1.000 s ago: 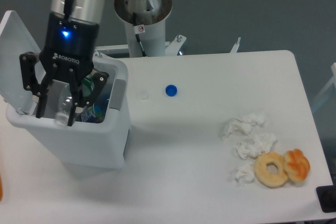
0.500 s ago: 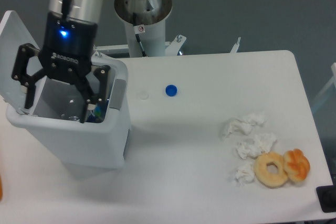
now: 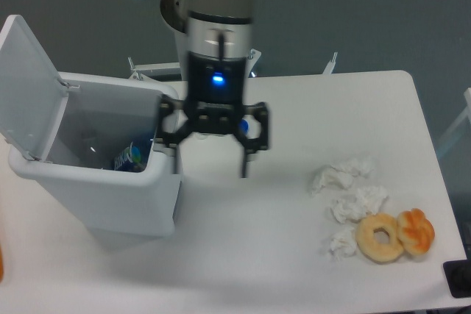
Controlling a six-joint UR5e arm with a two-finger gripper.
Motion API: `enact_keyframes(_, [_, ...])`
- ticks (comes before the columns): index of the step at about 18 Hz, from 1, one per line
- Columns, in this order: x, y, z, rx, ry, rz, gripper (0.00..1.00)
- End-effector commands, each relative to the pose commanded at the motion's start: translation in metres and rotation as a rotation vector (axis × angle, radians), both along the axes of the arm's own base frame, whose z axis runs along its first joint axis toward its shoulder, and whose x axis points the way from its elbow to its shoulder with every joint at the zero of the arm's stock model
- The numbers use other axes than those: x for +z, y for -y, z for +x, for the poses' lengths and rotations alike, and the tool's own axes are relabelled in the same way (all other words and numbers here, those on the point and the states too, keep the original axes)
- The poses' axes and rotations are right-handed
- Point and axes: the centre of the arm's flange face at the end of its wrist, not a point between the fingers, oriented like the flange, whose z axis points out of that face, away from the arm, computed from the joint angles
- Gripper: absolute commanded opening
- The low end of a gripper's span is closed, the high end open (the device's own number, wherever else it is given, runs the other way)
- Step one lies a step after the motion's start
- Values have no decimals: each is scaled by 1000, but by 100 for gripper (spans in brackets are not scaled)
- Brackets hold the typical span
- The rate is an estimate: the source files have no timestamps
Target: Place the plastic bottle in the trash can
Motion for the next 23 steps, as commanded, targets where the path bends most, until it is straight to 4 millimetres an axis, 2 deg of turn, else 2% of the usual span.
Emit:
enact_keyframes(5, [-46,47,-41,-227,-106,-112,100])
enact_keyframes(8, [-59,71,-62,-289,-153,-179,100])
enact_keyframes(10, [-70,79,-73,-332,-159,-269,100])
enact_keyframes(15, [-95,122,-114,-539,-85,-490,100])
enact_keyframes(17, [-107,132,-137,-551,-77,-508,100])
enact_keyframes(18, [-108,135,-145,-555,-81,-513,100])
enact_keyframes(23, [-143,123,-183,-572,-64,-550,100])
